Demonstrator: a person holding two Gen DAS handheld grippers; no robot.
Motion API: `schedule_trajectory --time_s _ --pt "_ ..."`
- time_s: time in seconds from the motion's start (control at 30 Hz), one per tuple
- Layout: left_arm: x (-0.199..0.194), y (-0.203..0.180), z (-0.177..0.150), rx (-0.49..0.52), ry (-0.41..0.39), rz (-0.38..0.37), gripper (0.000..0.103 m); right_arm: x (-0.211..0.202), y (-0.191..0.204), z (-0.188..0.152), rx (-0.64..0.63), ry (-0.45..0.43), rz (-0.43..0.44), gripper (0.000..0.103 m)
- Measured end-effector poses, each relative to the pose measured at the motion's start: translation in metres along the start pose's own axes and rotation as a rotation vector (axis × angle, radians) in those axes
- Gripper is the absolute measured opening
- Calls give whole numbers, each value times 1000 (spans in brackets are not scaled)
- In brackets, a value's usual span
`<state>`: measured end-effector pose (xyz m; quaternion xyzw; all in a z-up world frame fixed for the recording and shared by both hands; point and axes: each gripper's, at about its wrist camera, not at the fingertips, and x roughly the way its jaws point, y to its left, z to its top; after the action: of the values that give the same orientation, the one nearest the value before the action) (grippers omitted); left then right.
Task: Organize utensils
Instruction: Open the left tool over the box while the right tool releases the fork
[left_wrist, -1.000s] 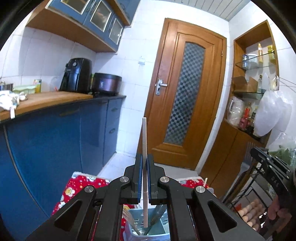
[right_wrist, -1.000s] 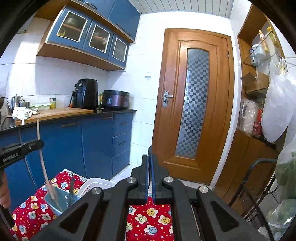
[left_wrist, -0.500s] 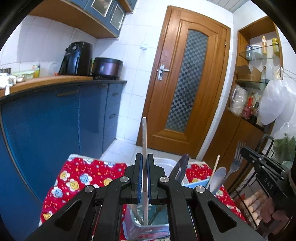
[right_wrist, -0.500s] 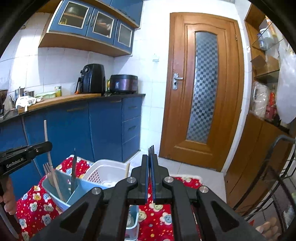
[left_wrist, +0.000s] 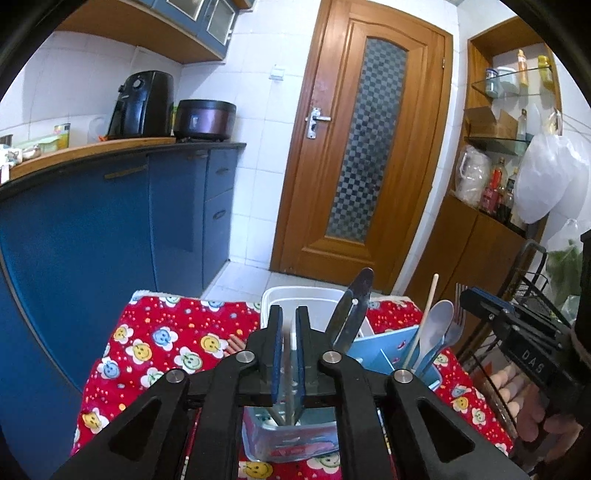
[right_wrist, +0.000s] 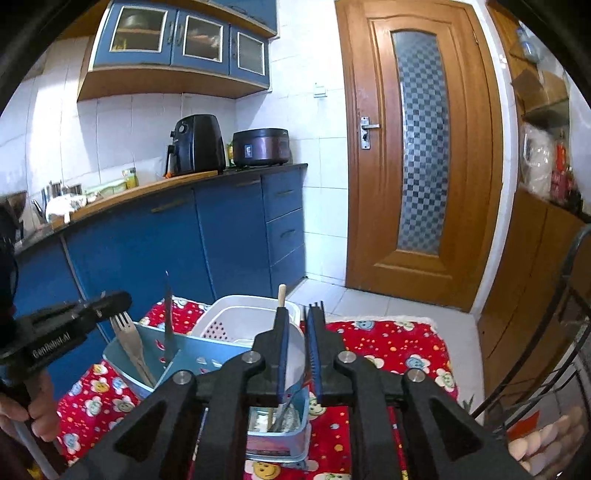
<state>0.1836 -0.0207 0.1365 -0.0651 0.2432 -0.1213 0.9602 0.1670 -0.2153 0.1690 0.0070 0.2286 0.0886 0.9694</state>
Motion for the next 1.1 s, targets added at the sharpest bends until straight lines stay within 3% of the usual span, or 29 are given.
schedule_trajectory --time_s 0.27,0.63,1.1 --pt "-11 -1 0 3 -3 -5 25 -20 -5 4 49 -47 44 23" --pt "-42 -5 -6 10 -11 -10 27 -44 -2 -7 127 -9 60 27" --pt "-72 -11 -37 6 37 -44 28 -75 6 -55 169 106 63 28"
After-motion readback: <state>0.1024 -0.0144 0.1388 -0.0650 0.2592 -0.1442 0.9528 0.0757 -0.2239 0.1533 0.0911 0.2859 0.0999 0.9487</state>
